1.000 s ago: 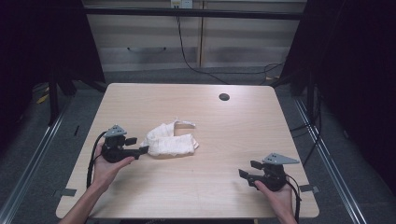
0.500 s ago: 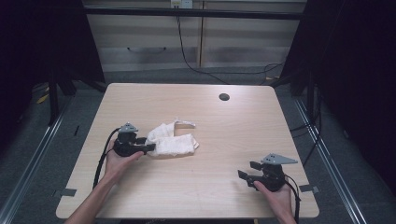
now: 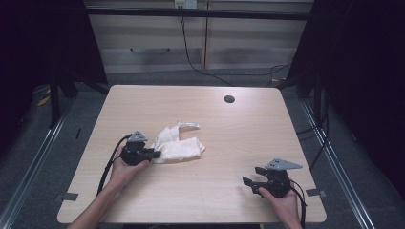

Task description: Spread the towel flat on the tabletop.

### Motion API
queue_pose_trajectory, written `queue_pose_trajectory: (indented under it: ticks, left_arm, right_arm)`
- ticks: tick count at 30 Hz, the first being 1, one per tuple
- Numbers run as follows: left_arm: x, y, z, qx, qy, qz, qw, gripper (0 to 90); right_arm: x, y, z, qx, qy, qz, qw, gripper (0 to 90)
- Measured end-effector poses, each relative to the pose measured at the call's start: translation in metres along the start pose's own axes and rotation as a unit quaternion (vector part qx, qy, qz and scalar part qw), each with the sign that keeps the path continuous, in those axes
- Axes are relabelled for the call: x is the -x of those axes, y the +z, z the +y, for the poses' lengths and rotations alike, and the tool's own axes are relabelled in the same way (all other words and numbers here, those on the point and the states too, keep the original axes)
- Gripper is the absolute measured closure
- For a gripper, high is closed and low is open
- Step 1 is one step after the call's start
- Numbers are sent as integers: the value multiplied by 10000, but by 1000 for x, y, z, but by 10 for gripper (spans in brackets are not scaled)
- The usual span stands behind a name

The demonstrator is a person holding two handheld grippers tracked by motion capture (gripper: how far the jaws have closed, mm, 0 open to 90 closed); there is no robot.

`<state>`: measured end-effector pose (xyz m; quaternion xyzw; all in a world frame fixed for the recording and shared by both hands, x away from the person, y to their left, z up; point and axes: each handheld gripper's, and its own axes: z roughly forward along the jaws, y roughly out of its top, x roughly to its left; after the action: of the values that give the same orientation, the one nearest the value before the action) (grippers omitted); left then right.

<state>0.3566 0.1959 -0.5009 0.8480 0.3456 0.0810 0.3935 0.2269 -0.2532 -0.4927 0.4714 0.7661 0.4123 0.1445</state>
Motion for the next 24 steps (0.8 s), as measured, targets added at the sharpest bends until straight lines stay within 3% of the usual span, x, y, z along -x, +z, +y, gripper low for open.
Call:
queue_pose_trajectory:
  ticks: [7,14,20,24]
  left_arm:
    - [25,0,-3,-79,283,-195,9994,755]
    - [42,-3,-9,-105,402,-291,9987,754]
    - [58,-15,-23,-78,449,-344,9984,753]
    - [66,-24,-31,-98,358,-377,9986,749]
  right_arm:
    - [0,-1,0,36,17,-40,10000,312]
    - [0,-3,0,70,30,-72,9999,312]
    - [0,-3,0,79,28,-79,9999,312]
    - [-1,-5,0,107,6,-86,9999,312]
